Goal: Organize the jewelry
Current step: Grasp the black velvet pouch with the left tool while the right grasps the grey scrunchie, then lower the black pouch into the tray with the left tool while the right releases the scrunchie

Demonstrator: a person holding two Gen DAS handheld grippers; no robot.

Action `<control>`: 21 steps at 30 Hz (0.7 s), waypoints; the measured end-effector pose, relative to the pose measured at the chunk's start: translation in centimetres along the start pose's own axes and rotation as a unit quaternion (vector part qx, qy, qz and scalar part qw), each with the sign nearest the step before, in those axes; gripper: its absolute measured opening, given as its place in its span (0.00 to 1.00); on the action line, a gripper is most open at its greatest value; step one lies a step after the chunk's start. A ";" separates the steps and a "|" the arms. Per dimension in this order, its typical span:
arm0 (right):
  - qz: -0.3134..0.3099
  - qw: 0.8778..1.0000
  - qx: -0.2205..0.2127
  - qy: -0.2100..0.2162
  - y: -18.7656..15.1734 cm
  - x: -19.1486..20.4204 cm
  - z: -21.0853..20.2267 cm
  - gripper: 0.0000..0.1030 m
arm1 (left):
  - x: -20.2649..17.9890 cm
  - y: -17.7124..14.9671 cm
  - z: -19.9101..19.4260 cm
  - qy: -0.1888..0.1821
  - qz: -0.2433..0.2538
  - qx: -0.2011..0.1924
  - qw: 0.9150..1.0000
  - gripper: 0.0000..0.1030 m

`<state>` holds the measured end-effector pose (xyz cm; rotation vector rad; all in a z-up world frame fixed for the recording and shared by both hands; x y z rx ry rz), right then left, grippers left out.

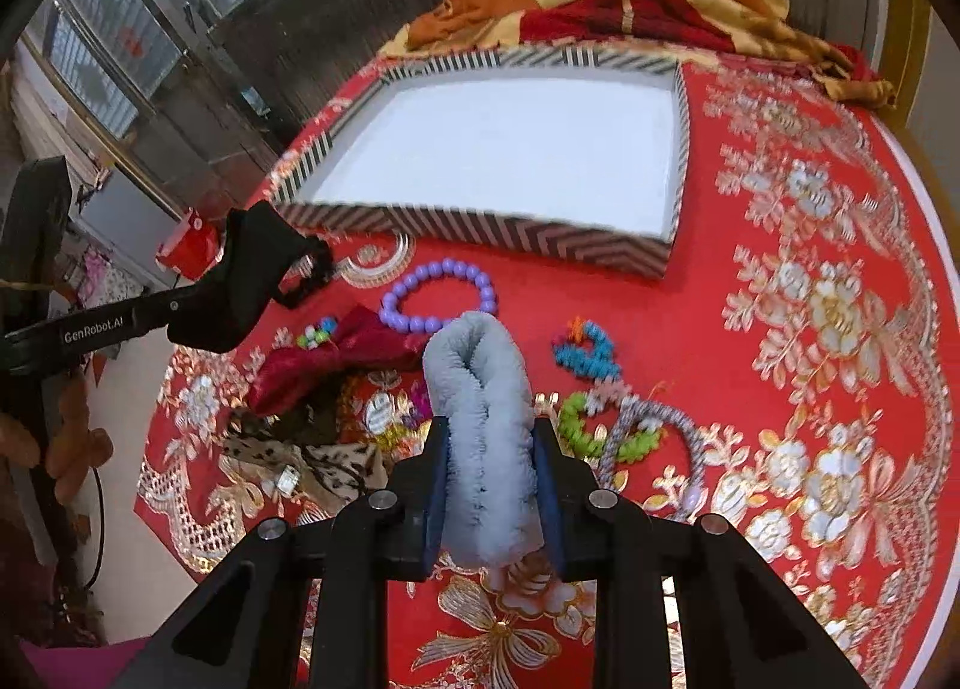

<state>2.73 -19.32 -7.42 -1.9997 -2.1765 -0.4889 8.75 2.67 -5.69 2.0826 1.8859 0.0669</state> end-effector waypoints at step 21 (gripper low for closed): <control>0.034 0.998 -0.052 -0.019 9.7 -3.0 -1.6 0.24 | 0.5 8.7 -0.1 0.059 -0.014 -0.031 0.998 0.14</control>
Point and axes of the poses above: each gripper's, at about its wrist camera, not at the fingertips, and z roughly the way its jaws point, x to its left, y to its top, the point moved 4 cm from there along z, roughly the way its jaws point, and after that the axes turned 8 degrees about x, right-handed, at the moved point
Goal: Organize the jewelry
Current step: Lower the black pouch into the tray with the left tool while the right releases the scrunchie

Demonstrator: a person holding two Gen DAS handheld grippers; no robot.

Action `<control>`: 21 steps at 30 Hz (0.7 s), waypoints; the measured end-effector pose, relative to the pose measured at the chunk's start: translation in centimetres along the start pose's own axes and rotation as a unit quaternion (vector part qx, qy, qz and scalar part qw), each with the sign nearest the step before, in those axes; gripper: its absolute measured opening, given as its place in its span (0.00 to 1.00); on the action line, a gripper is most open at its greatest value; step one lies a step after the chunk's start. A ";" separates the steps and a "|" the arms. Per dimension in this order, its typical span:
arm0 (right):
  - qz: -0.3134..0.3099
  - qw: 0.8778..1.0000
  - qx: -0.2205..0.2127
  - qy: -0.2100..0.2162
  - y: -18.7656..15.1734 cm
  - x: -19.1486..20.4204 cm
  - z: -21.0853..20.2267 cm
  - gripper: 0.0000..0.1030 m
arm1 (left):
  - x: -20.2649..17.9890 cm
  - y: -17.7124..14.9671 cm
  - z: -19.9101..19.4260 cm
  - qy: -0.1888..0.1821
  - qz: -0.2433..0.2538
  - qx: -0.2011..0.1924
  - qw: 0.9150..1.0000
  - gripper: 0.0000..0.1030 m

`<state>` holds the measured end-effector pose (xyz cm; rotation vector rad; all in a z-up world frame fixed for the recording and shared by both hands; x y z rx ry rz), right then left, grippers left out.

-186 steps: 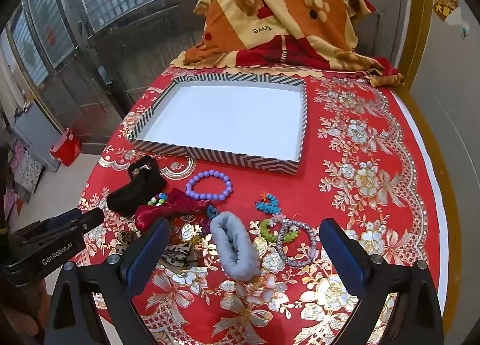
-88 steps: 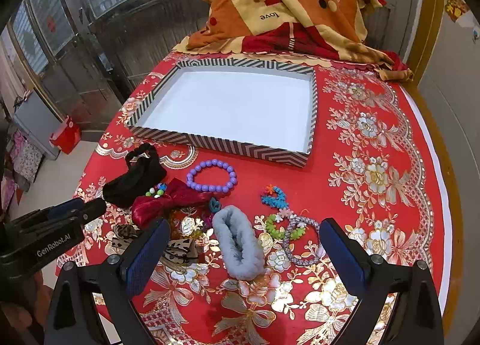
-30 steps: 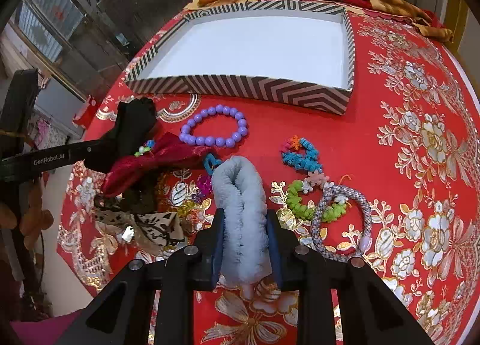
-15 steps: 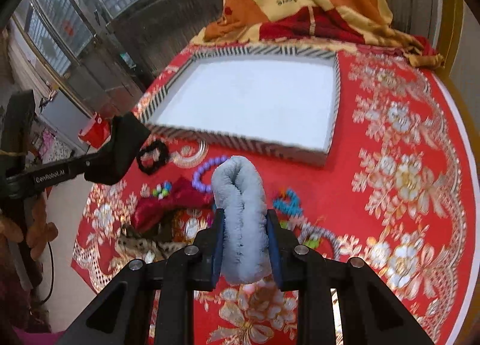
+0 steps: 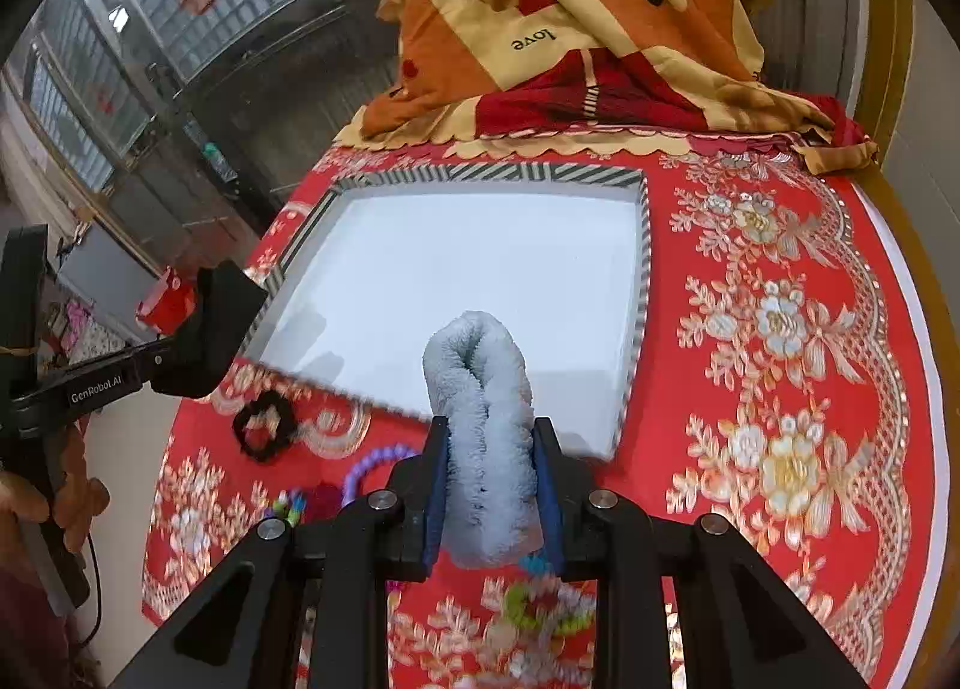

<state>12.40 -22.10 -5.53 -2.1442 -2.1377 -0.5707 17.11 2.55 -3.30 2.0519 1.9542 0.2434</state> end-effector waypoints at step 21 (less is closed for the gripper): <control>0.055 0.997 0.050 -0.034 4.3 -4.0 8.4 0.24 | 0.8 5.0 8.9 0.055 -0.027 0.064 0.996 0.14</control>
Point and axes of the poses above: each gripper's, at about its wrist camera, not at the fingertips, and z roughly the way its jaws point, x to its left, y to its top, the point moved 4 cm from there along z, roughly the way its jaws point, and after that the axes turned 8 degrees about x, right-handed, at the moved point
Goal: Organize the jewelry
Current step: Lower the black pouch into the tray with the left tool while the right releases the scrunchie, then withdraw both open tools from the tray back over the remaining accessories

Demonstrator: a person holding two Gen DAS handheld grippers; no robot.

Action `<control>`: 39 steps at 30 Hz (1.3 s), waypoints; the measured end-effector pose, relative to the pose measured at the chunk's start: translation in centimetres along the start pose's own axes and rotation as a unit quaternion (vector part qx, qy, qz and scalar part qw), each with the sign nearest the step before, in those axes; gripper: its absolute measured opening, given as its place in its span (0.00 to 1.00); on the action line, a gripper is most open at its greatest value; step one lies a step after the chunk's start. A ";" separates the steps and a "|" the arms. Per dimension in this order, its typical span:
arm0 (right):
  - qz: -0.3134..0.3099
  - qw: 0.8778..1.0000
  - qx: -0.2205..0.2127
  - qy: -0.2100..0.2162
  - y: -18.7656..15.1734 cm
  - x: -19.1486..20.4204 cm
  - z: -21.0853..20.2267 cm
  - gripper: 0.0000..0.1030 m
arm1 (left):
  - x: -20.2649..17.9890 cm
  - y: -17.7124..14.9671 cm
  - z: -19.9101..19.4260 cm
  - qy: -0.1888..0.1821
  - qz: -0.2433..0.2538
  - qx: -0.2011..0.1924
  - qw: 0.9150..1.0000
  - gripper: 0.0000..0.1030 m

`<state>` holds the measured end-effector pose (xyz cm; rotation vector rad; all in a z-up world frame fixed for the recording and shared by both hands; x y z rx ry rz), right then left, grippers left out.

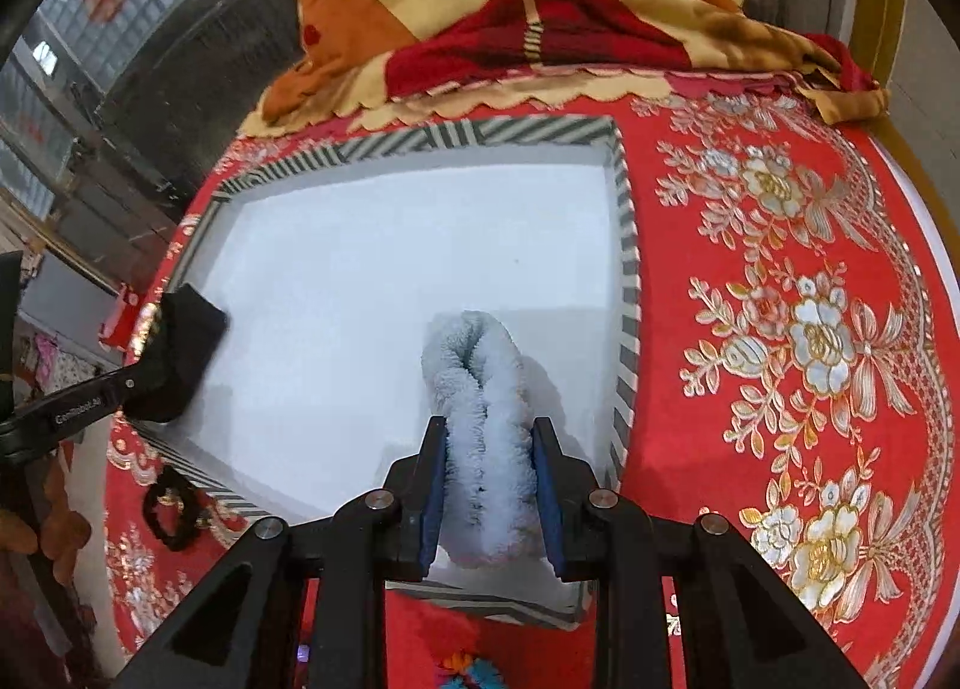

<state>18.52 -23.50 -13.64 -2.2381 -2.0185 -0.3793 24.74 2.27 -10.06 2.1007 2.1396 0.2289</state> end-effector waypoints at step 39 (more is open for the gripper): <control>-0.034 0.997 -0.062 0.038 -7.3 2.9 -9.2 0.44 | -2.2 -9.1 -10.0 -0.013 -0.003 -0.089 0.996 0.58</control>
Point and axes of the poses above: each gripper's, at about its wrist camera, not at the fingertips, and z roughly the way its jaws point, x to its left, y to its top, the point moved 4 cm from there along z, roughly the way its jaws point, and after that the axes turned 8 degrees about x, right-handed, at the moved point
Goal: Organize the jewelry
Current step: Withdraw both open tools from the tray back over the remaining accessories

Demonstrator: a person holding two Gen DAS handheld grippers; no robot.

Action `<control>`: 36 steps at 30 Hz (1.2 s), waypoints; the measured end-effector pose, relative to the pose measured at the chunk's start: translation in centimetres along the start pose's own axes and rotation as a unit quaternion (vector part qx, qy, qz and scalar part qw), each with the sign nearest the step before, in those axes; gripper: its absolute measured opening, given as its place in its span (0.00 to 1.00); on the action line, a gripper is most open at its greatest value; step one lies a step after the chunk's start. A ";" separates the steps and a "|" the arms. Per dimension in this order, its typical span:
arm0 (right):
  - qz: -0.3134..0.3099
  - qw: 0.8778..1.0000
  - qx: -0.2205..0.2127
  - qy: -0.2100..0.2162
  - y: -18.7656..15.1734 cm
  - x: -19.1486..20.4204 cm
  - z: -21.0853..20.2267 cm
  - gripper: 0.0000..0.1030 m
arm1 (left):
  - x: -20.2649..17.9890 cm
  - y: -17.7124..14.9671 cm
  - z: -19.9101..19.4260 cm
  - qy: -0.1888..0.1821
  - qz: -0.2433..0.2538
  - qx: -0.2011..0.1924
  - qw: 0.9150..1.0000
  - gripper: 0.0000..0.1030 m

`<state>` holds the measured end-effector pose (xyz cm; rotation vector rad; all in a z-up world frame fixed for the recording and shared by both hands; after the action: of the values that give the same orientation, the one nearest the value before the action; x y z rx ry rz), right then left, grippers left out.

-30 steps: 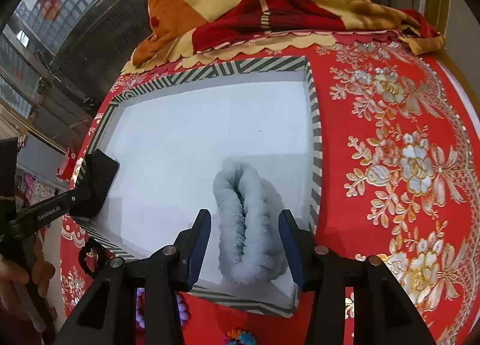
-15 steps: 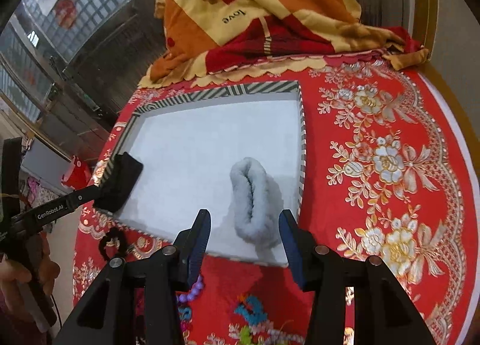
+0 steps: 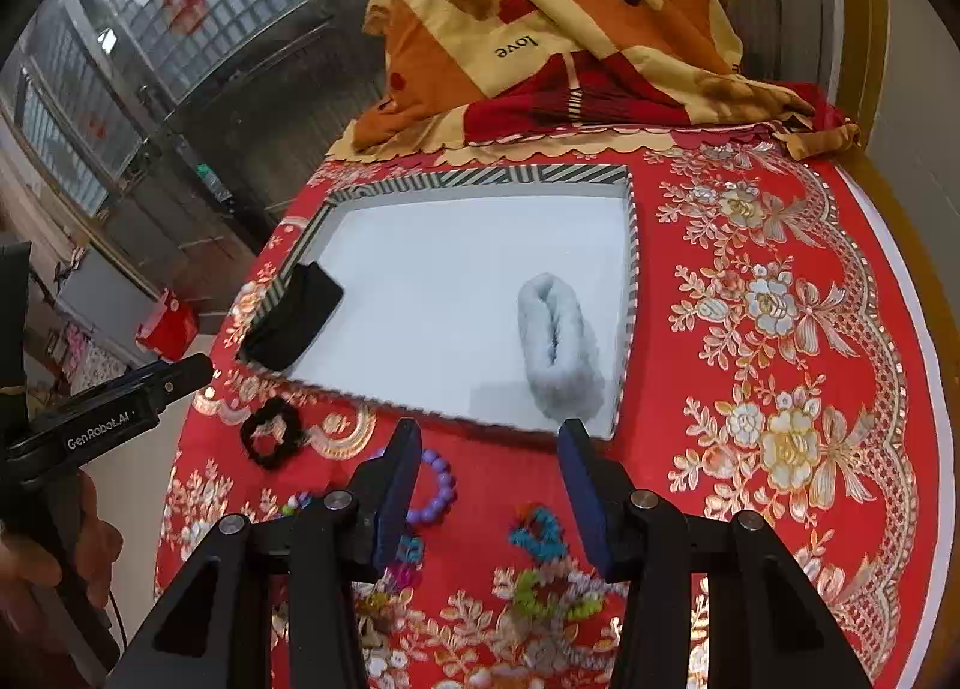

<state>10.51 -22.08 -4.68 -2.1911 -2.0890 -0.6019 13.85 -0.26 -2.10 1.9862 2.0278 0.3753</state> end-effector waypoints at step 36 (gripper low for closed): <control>-0.049 0.999 0.002 0.007 -6.8 2.5 -4.9 0.55 | -1.6 -9.6 -4.8 0.002 -0.033 -0.006 0.999 0.58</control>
<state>2.72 -20.61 -0.96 -2.0854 -2.1993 -0.6191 3.18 -2.04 -1.16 1.9071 2.0837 0.3766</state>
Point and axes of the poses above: each gripper's, at about its wrist camera, not at the fingertips, and z roughly the way its jaws point, x to its left, y to its top, the point moved 4 cm from there along z, roughly the way its jaws point, and after that the axes turned 8 degrees about x, right-handed, at the moved point
